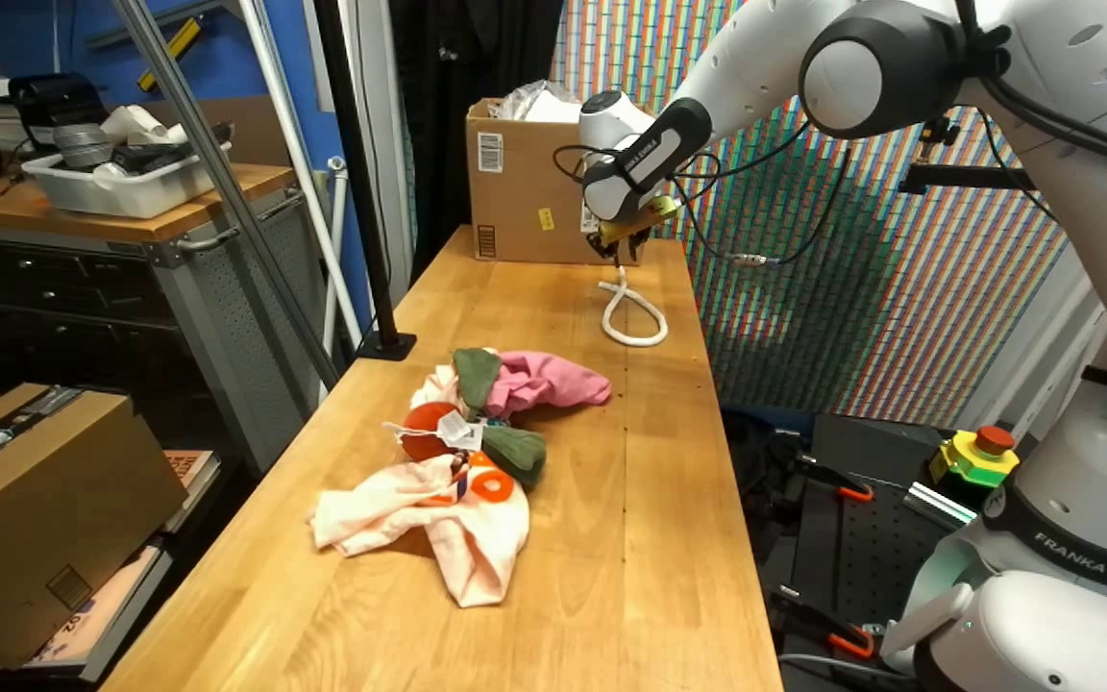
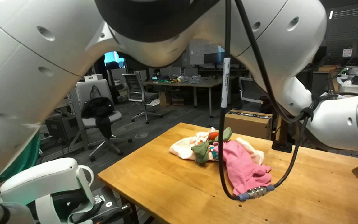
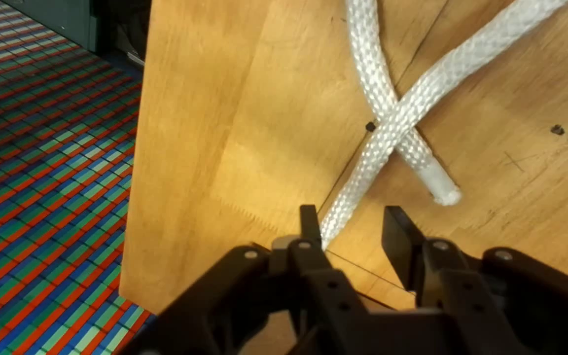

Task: Separate the objects on the table.

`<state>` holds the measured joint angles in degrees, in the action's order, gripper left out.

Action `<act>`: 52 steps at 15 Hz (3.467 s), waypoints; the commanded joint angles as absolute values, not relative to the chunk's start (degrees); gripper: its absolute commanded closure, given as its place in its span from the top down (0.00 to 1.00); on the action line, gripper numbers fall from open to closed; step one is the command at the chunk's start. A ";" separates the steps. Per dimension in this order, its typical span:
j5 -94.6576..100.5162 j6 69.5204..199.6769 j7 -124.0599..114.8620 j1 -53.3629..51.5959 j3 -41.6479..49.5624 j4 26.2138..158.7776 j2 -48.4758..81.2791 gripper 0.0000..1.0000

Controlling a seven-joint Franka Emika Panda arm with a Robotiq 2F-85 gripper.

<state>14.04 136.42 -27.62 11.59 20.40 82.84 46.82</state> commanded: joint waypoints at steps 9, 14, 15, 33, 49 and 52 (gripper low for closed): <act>19.09 132.47 -22.62 1.12 19.32 92.03 31.36 1.00; 17.55 126.06 -14.54 -2.20 11.42 99.01 21.11 1.00; 16.75 124.80 -12.67 -2.19 9.64 99.86 19.85 1.00; 3.27 125.32 37.38 2.82 -5.26 110.06 18.72 1.00; -2.66 129.42 50.01 1.71 -7.28 116.14 20.56 1.00; 0.84 136.83 45.83 0.35 -6.19 118.53 20.52 1.00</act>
